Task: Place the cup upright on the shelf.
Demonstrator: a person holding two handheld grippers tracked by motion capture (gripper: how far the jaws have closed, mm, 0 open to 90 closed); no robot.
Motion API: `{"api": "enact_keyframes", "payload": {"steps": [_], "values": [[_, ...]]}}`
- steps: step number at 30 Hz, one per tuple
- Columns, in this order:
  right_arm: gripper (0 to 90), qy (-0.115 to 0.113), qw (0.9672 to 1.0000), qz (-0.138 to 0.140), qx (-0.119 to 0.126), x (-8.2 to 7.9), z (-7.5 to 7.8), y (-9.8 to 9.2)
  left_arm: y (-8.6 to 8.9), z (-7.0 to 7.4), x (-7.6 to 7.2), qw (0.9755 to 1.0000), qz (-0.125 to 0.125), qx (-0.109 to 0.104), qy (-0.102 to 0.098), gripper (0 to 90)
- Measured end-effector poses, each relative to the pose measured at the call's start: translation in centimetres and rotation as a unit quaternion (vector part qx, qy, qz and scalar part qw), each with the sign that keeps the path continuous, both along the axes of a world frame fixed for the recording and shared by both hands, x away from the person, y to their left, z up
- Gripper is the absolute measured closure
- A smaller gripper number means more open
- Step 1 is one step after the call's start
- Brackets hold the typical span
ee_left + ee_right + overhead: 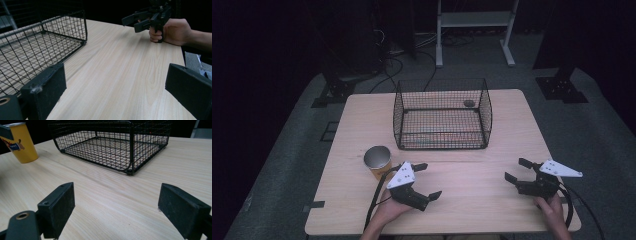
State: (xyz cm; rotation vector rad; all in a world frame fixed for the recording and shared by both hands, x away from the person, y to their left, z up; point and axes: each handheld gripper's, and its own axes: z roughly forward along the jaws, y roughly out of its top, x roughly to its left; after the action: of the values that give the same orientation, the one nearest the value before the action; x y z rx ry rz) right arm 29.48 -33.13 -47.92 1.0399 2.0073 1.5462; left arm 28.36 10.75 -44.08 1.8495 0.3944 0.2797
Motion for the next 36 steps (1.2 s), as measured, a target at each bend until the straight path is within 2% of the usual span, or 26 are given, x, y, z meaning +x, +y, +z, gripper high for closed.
{"api": "enact_keyframes", "payload": {"steps": [4,11,19,26,36], "values": [[12.9,0.0,1.0,0.0,0.001,0.0,0.0,0.0,0.7,0.9,-0.1,0.9999,0.002,0.0,-0.01,2.9],[12.9,0.001,1.0,0.0,0.001,0.0,0.0,0.0,1.9,1.7,-0.1,0.9998,0.013,-0.007,-0.012,2.9],[12.9,0.001,1.0,-0.001,0.002,0.0,0.0,0.0,2.8,2.4,-0.1,0.9995,0.02,-0.011,-0.021,2.9],[12.9,0.002,1.0,-0.002,0.003,0.0,0.0,-0.1,3.4,2.8,-0.1,0.9995,0.022,-0.011,-0.019,3.0],[12.9,0.003,1.0,-0.002,0.004,0.0,0.0,-0.1,4.7,3.8,-0.2,0.9985,0.038,-0.02,-0.035,3.4]]}}
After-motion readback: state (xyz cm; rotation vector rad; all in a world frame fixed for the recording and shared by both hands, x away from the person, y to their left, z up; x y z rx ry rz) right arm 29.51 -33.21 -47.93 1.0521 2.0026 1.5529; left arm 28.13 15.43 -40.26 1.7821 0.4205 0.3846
